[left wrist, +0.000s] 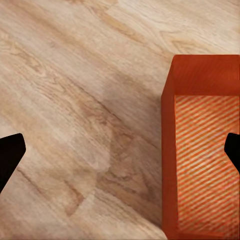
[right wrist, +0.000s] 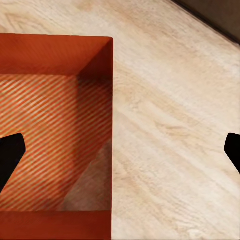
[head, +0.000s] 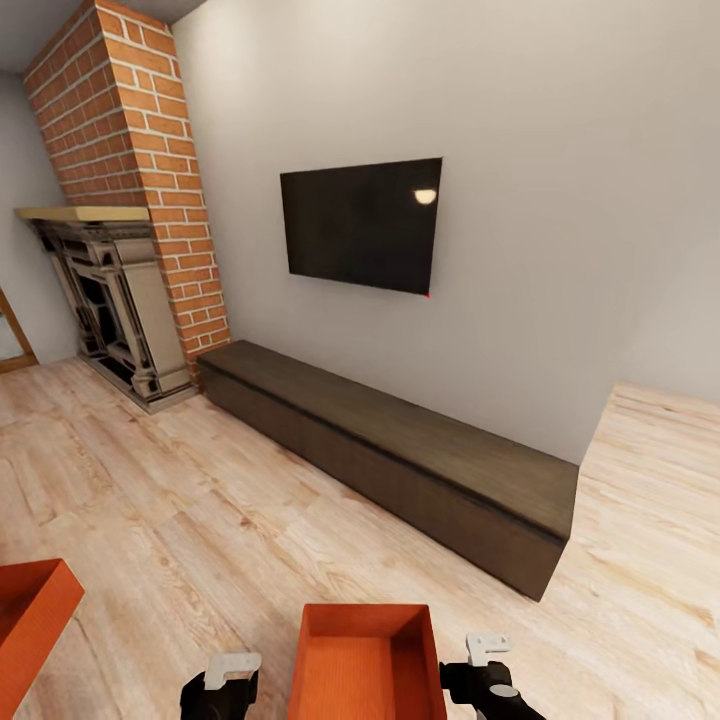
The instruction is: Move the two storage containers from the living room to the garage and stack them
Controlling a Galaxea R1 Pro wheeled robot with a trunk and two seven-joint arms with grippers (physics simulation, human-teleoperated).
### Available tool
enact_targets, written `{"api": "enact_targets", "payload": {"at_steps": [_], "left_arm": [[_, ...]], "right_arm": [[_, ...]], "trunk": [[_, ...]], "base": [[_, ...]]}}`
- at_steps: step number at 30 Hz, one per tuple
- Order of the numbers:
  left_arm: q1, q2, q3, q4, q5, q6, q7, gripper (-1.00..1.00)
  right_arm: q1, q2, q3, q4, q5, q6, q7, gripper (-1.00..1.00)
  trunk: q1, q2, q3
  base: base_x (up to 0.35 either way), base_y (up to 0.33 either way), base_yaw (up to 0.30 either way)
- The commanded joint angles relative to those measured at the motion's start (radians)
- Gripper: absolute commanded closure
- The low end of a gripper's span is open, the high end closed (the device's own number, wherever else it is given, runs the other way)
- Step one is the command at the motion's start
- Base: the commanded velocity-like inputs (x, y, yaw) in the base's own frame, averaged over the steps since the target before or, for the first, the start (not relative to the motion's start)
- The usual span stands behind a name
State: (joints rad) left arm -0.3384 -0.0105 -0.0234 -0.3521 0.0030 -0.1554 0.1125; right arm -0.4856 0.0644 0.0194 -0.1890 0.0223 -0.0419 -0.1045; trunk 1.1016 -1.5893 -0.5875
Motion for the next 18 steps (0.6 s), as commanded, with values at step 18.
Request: {"api": "enact_targets", "payload": {"at_steps": [18], "left_arm": [[-0.001, 0.001, -0.003, 0.002, 0.000, -0.004, 0.005, -1.00]], "right_arm": [[-0.001, 0.000, 0.002, 0.001, 0.002, -0.003, -0.004, -1.00]], "trunk": [[0.069, -0.127, -0.057]], "base": [[0.000, 0.000, 0.000]]}}
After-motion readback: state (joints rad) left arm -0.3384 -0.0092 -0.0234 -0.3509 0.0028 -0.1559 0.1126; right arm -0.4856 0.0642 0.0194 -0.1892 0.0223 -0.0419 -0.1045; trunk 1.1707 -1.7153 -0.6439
